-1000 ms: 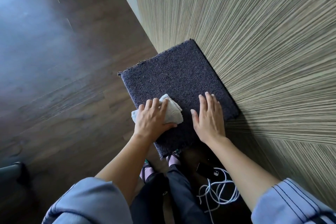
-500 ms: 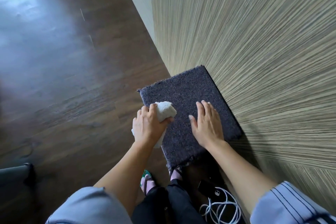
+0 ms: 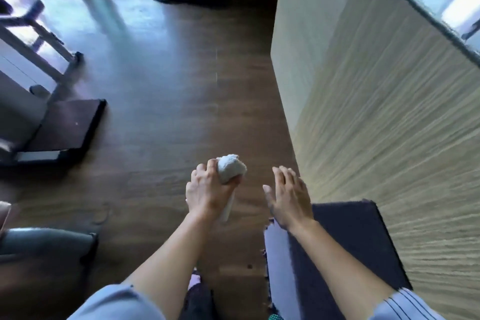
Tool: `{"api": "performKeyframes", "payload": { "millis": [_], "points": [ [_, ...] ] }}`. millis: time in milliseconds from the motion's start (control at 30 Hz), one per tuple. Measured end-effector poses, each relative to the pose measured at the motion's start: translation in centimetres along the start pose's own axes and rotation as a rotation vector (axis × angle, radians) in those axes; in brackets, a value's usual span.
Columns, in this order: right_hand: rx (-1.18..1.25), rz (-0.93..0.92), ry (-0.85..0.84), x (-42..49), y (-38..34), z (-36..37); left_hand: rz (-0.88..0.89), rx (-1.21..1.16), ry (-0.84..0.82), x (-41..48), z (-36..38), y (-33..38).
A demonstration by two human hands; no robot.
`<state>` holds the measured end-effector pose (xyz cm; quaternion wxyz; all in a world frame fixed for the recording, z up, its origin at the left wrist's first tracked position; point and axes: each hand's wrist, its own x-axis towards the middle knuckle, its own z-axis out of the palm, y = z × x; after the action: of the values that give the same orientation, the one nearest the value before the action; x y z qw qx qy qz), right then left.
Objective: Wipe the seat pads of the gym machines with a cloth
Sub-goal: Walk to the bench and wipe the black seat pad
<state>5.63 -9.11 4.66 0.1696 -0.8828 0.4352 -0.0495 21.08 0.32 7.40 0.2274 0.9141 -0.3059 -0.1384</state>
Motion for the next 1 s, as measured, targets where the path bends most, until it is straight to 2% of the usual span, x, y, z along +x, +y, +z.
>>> {"api": "performKeyframes", "payload": {
  "millis": [133, 300, 467, 667, 1000],
  "points": [
    [0.010, -0.045, 0.004, 7.5, -8.0, 1.8, -0.037, -0.012, 0.058, 7.5, -4.5, -4.9],
    [-0.002, -0.053, -0.059, 15.7, -17.3, 3.9, -0.046, 0.006, 0.042, 17.1, -10.2, -10.0],
    [-0.013, -0.043, -0.076, 23.6, -22.5, 4.5, -0.061, -0.027, 0.041, 27.0, -13.1, -11.8],
    [-0.024, -0.056, -0.019, 36.8, -23.7, 3.8, -0.036, -0.039, 0.041, 40.8, -13.0, -9.8],
    [-0.083, -0.165, -0.005, 65.7, -24.4, -0.9, -0.080, -0.074, 0.091, 66.0, -13.6, -0.5]
  ]
}}
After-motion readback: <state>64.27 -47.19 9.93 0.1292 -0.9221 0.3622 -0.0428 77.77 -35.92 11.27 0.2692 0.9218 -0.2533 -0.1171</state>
